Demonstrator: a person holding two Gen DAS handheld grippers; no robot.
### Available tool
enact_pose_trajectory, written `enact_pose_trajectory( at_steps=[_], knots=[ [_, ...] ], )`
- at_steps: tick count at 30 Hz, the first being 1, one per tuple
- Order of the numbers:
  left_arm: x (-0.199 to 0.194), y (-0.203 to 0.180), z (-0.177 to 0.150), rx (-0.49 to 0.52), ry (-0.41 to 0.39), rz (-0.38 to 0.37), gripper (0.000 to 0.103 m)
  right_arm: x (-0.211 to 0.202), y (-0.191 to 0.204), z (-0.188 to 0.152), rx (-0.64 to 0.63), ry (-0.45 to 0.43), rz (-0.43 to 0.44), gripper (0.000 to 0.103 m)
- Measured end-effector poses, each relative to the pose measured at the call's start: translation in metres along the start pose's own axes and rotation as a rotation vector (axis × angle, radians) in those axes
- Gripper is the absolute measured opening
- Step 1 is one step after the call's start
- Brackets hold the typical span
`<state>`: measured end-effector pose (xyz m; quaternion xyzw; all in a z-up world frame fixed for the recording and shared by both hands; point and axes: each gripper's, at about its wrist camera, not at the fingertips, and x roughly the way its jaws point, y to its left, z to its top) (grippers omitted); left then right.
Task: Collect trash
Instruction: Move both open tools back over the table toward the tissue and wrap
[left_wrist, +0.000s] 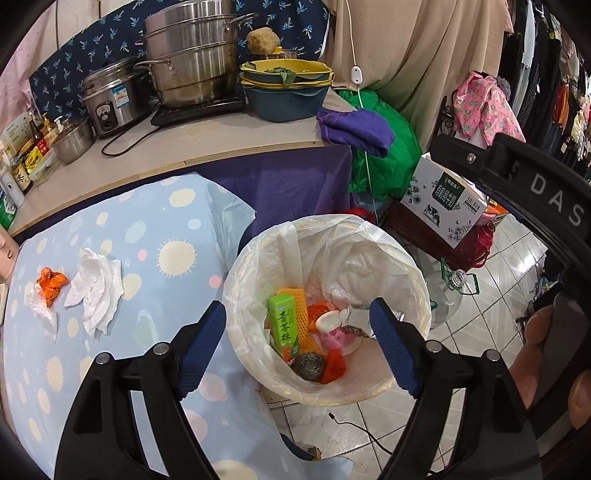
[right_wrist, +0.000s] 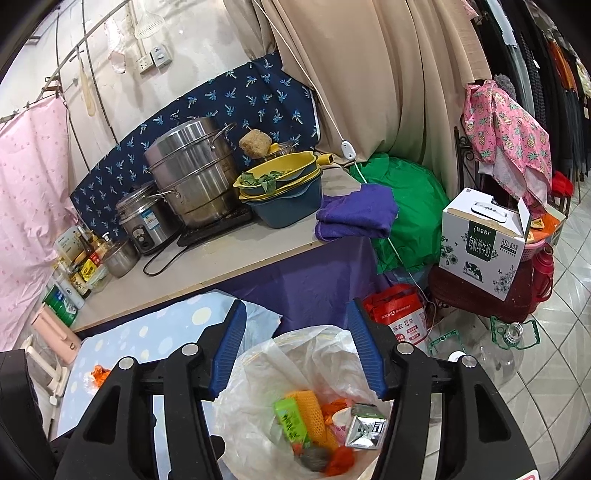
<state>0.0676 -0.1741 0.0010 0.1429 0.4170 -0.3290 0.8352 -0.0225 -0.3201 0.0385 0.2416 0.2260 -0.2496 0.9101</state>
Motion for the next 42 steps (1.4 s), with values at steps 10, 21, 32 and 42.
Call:
enact_pose_trajectory(
  at_steps=[10, 21, 32, 42],
  knots=[
    [-0.008, 0.007, 0.0, -0.016, -0.015, 0.0, 0.076, -0.007, 0.008, 0.001, -0.008, -0.01, 0.006, 0.059],
    [-0.022, 0.032, -0.005, -0.068, -0.039, 0.006, 0.077, -0.01, 0.035, -0.003, -0.043, -0.002, 0.024, 0.06],
    [-0.037, 0.098, -0.023, -0.201, -0.064, 0.06, 0.086, 0.002, 0.102, -0.021, -0.135, 0.046, 0.085, 0.065],
    [-0.041, 0.204, -0.057, -0.404, -0.053, 0.17, 0.087, 0.036, 0.185, -0.059, -0.229, 0.142, 0.185, 0.068]
  ],
)
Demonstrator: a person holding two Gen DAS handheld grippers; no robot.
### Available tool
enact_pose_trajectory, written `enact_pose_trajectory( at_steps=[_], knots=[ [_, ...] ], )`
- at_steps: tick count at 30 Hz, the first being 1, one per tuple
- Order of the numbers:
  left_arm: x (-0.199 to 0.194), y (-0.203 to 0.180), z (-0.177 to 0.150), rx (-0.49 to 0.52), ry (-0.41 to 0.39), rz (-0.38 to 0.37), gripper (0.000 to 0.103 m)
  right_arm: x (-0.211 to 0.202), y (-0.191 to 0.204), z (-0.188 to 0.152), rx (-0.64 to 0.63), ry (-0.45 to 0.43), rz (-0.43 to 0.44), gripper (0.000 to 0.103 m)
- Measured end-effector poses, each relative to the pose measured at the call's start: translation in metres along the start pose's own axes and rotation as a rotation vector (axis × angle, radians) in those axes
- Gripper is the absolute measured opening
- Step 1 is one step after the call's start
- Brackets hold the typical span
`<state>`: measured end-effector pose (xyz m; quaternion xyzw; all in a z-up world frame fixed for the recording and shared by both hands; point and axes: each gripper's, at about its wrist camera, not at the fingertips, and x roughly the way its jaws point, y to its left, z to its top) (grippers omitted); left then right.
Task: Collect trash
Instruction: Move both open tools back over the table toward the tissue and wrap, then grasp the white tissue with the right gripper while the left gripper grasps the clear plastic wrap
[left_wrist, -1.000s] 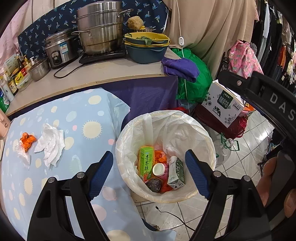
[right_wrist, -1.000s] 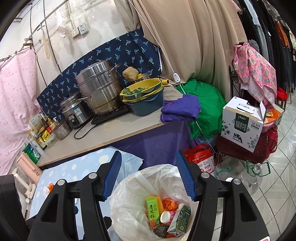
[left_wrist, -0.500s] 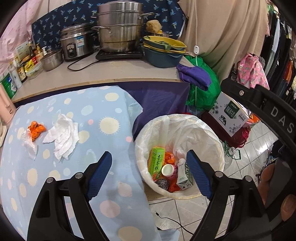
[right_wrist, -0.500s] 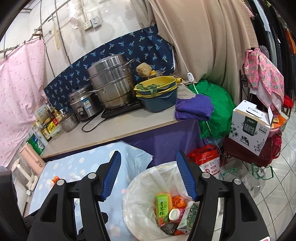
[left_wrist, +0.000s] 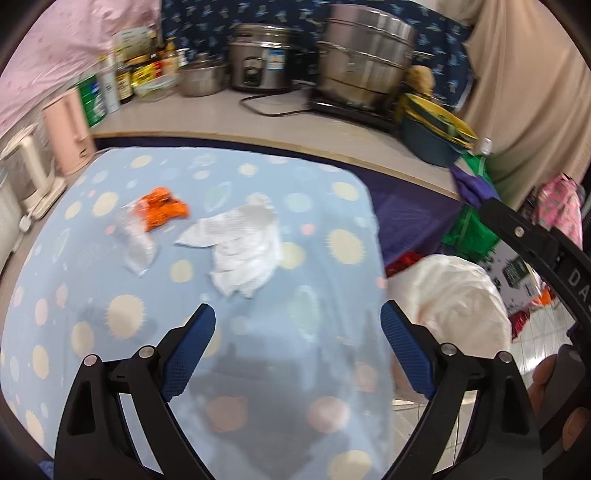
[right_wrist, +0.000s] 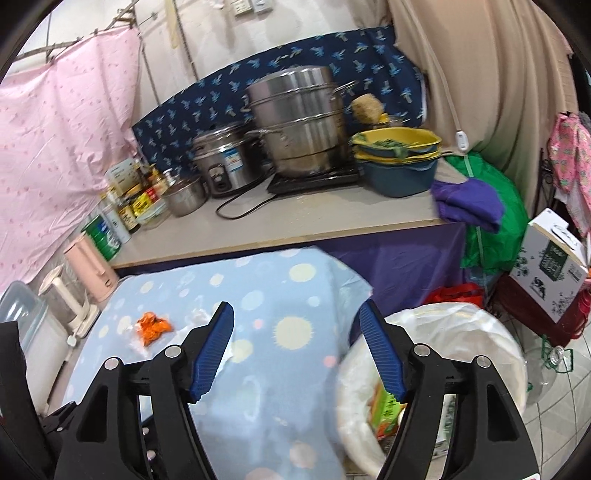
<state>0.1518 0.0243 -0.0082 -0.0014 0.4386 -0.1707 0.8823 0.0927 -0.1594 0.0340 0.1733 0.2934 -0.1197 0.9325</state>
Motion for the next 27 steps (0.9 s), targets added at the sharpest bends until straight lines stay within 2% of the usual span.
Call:
enact_pose_trajectory(
  at_steps=[7, 13, 20, 27],
  knots=[
    [0.019, 0.086, 0.002, -0.123, 0.012, 0.125, 0.087, 0.05, 0.051, -0.015, -0.049, 0.09, 0.072, 0.068],
    [0.038, 0.143, 0.007, -0.231, 0.034, 0.164, 0.087, 0.101, 0.087, -0.027, -0.091, 0.167, 0.106, 0.068],
    [0.064, 0.176, 0.016, -0.272, 0.054, 0.181, 0.087, 0.156, 0.115, -0.038, -0.138, 0.224, 0.109, 0.065],
    [0.091, 0.194, 0.027, -0.293, 0.07, 0.176, 0.087, 0.194, 0.124, -0.037, -0.146, 0.238, 0.094, 0.062]
  ],
)
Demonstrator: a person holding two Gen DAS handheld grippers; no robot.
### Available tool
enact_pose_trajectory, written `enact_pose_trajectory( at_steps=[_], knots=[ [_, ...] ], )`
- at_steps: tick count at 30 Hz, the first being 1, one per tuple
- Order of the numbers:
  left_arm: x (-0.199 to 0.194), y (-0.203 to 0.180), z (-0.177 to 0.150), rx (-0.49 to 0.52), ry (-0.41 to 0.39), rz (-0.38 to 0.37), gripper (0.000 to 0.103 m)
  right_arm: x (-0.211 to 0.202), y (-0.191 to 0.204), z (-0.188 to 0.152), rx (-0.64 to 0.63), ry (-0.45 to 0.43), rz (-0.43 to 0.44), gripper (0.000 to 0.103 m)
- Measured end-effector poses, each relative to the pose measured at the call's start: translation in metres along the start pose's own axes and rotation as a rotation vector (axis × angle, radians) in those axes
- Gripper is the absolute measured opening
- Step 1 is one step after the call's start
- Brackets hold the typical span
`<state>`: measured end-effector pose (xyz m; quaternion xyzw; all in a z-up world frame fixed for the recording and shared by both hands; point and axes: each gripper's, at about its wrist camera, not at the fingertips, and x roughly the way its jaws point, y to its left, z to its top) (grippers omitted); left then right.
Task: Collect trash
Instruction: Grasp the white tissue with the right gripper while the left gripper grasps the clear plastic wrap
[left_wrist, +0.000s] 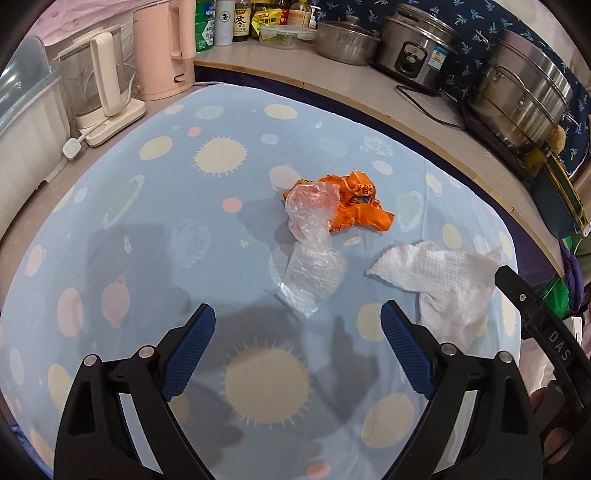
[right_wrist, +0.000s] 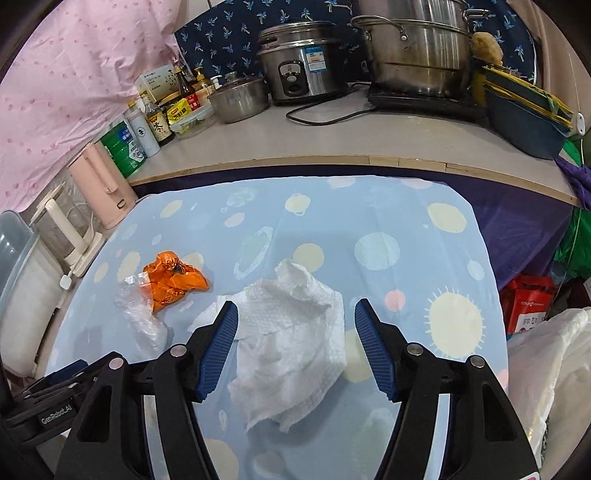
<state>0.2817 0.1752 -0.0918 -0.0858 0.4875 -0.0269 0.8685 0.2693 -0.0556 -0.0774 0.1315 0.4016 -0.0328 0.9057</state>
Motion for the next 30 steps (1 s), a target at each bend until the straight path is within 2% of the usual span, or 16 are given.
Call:
enact_pose_trajectory(
  at_steps=[3, 5, 6, 8, 11, 14, 17, 21, 22, 25, 30],
  knots=[
    [0.011, 0.002, 0.006, -0.011, 0.008, -0.01, 0.087, 0.013, 0.0, 0.003, 0.0, 0.013, -0.002, 0.055],
    [0.017, 0.002, 0.01, -0.017, 0.013, -0.021, 0.087, 0.019, 0.0, 0.004, -0.005, 0.025, 0.002, 0.04],
    [0.02, 0.002, 0.012, -0.017, 0.016, -0.028, 0.087, 0.021, 0.001, 0.003, -0.008, 0.031, 0.005, 0.036],
    [0.026, 0.001, 0.016, -0.015, 0.013, -0.031, 0.087, 0.022, 0.004, 0.001, -0.014, 0.041, 0.02, 0.018],
    [0.033, 0.0, 0.021, -0.013, 0.008, -0.039, 0.085, 0.015, 0.009, -0.003, -0.027, 0.044, 0.051, 0.005],
    [0.038, -0.001, 0.026, -0.013, -0.004, -0.038, 0.078, 0.001, 0.014, -0.007, -0.04, 0.034, 0.087, 0.003],
    [0.044, -0.003, 0.028, -0.001, 0.008, -0.052, 0.065, -0.016, 0.02, -0.011, -0.062, 0.03, 0.121, 0.003],
    [0.051, -0.005, 0.027, 0.016, 0.051, -0.073, 0.033, -0.037, 0.027, -0.019, -0.086, 0.025, 0.15, 0.003],
    [0.052, -0.006, 0.025, 0.016, 0.062, -0.08, 0.03, -0.042, 0.028, -0.021, -0.088, 0.025, 0.156, 0.003],
    [0.046, -0.005, 0.019, 0.018, 0.063, -0.09, 0.023, -0.058, 0.029, -0.026, -0.097, 0.02, 0.172, 0.003],
    [0.022, -0.004, 0.007, 0.026, 0.055, -0.098, 0.02, -0.091, 0.029, -0.031, -0.102, -0.006, 0.193, 0.003]
  ],
)
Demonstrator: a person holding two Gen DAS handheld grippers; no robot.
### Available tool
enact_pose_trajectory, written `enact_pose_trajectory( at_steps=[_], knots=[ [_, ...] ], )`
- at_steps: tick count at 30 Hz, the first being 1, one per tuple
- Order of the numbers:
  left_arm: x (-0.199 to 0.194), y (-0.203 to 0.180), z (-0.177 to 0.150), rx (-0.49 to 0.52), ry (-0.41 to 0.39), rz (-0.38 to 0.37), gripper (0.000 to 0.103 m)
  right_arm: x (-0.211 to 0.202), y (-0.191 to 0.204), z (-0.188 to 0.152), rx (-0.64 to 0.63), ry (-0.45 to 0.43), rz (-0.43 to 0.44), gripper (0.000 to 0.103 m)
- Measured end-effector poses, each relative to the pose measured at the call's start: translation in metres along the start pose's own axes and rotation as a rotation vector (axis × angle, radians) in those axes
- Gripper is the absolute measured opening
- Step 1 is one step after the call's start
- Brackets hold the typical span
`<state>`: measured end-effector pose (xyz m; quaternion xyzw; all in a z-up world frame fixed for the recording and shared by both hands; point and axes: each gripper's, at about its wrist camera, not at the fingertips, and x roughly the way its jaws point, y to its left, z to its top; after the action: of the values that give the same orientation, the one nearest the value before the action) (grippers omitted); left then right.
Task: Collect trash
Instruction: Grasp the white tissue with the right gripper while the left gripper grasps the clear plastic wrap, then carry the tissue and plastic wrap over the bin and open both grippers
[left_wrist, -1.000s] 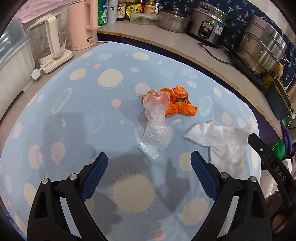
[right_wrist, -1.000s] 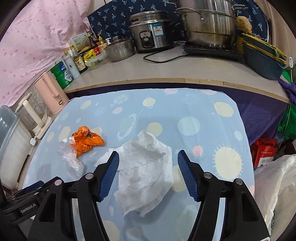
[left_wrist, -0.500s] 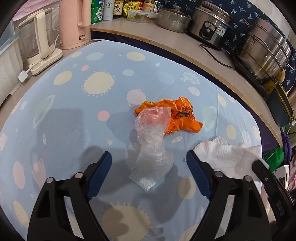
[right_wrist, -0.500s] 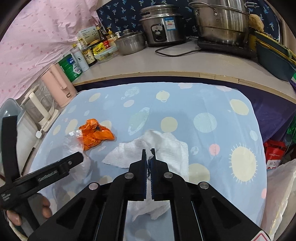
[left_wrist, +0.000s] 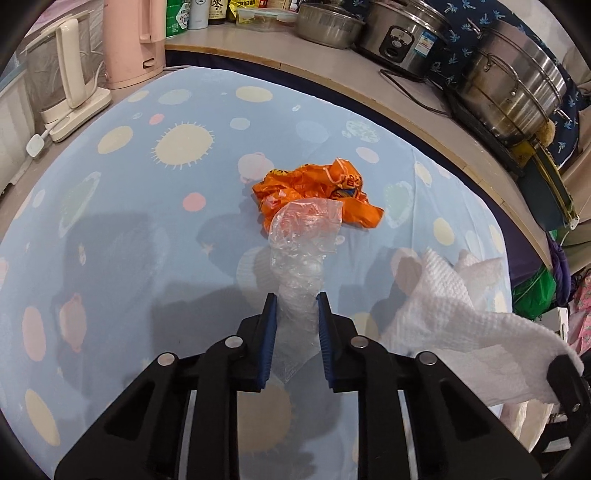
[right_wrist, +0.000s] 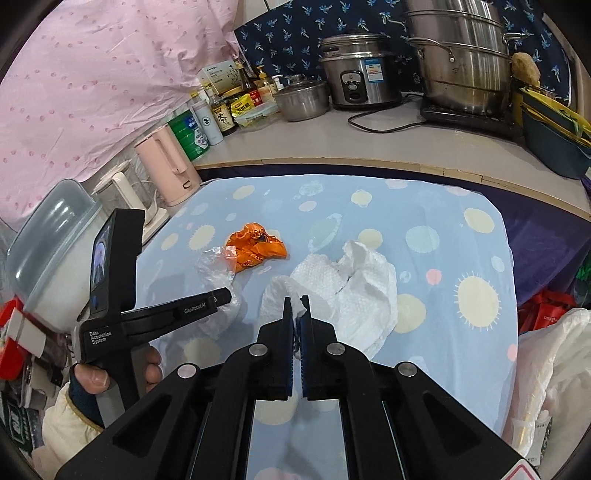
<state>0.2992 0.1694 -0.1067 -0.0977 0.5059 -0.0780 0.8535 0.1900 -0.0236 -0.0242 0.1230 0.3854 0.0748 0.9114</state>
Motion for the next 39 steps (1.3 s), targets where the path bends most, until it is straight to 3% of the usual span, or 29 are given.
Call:
enact_pose_trajectory(
  at_steps=[15, 27, 39],
  knots=[
    [-0.086, -0.029, -0.076, 0.075, 0.004, -0.017, 0.02, -0.117, 0.0, -0.004, 0.008, -0.166, -0.008, 0.003],
    [-0.135, -0.092, -0.126, 0.209, -0.005, -0.079, 0.02, -0.177, -0.047, -0.023, 0.11, -0.254, -0.067, 0.003],
    [-0.158, -0.15, -0.149, 0.326, -0.023, -0.128, 0.02, -0.22, -0.106, -0.042, 0.22, -0.317, -0.16, 0.003]
  ],
)
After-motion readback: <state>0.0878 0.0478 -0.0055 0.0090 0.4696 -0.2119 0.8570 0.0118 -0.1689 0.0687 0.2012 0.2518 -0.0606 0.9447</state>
